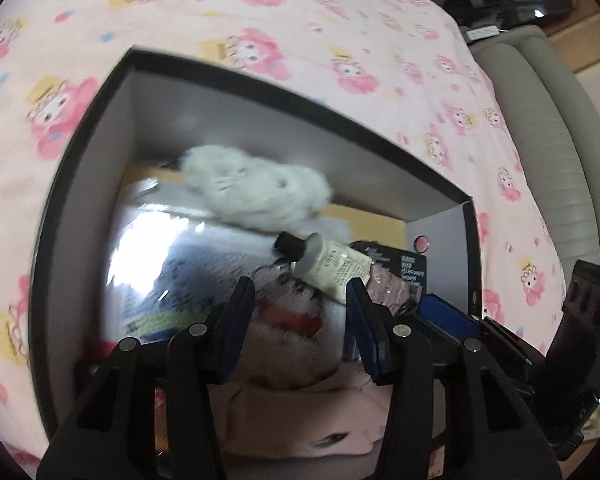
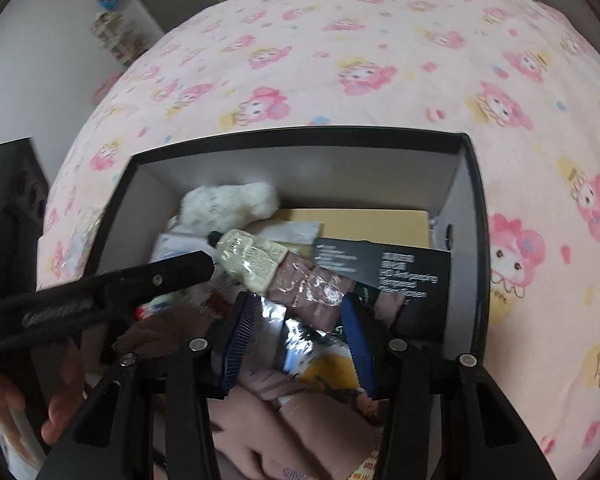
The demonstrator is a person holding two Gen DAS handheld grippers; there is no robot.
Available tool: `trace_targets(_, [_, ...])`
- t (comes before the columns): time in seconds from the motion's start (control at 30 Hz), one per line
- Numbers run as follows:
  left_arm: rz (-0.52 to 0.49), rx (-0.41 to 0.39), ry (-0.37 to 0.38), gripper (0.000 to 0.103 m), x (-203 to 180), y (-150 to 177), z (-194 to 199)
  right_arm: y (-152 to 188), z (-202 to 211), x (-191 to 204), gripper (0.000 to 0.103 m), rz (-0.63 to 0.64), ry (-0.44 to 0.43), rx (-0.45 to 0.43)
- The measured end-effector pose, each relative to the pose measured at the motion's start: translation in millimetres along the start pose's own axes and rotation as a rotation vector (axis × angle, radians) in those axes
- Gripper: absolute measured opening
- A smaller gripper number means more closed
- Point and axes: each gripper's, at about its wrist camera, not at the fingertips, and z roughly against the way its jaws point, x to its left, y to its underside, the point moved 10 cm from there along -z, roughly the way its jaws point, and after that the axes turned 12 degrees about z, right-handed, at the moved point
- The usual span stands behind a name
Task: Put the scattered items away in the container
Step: 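Lower the snack packet and cream tube into the box, open the right gripper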
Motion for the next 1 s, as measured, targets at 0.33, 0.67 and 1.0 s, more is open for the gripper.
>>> trace_targets(0.33, [-0.083, 0.155, 0.004, 0.030, -17.4, 23.6, -34.4, 25.5, -18.8, 3.0, 0.041, -0.066, -0.059, 0.085])
trace_targets(0.67, [-0.020, 0.016, 0.040, 0.036, -14.9, -10.6, -22.6, -5.7, -41.1, -26.2, 0.040, -0.142, 0.001, 0.076])
trace_targets(1.0, [-0.064, 0.057, -0.019, 0.033, -14.1, -2.7, -29.4, -3.2, -1.4, -18.3, 0.040, -0.009, 0.148, 0.005])
